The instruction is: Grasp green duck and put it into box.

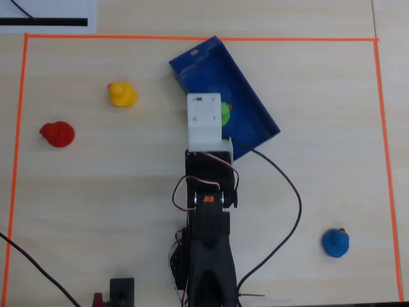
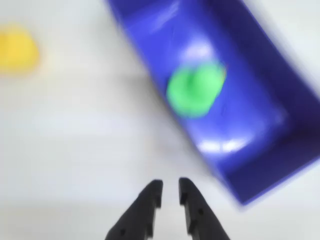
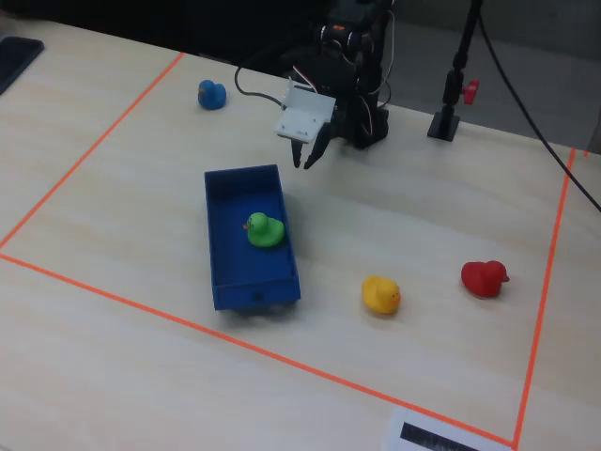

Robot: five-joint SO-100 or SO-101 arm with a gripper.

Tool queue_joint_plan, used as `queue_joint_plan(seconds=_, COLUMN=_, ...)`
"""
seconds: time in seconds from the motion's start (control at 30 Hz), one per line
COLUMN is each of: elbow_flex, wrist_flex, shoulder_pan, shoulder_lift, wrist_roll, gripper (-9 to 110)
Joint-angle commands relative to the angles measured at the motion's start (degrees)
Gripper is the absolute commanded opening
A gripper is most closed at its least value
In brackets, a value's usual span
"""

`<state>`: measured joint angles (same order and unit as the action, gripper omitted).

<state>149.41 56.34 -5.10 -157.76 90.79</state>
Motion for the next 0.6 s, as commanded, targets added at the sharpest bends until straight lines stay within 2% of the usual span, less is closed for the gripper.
queue_joint_plan(seconds=0.0, elbow_flex=10.1, wrist_flex=10.1, shoulder_pan=1.0, shoulder_lift=-13.5, wrist_roll=0.7, gripper=0)
queue_joint_plan(seconds=0.27, elbow_flex=21.8, wrist_flex=12.7, shoulder_pan=5.1, shoulder_lift=-24.9, wrist_roll=0.9, gripper=0)
queue_joint_plan(seconds=0.57, elbow_flex=27.6, wrist_flex=17.3, shoulder_pan=6.4, shoulder_lift=-31.8, wrist_roll=1.8, gripper=0)
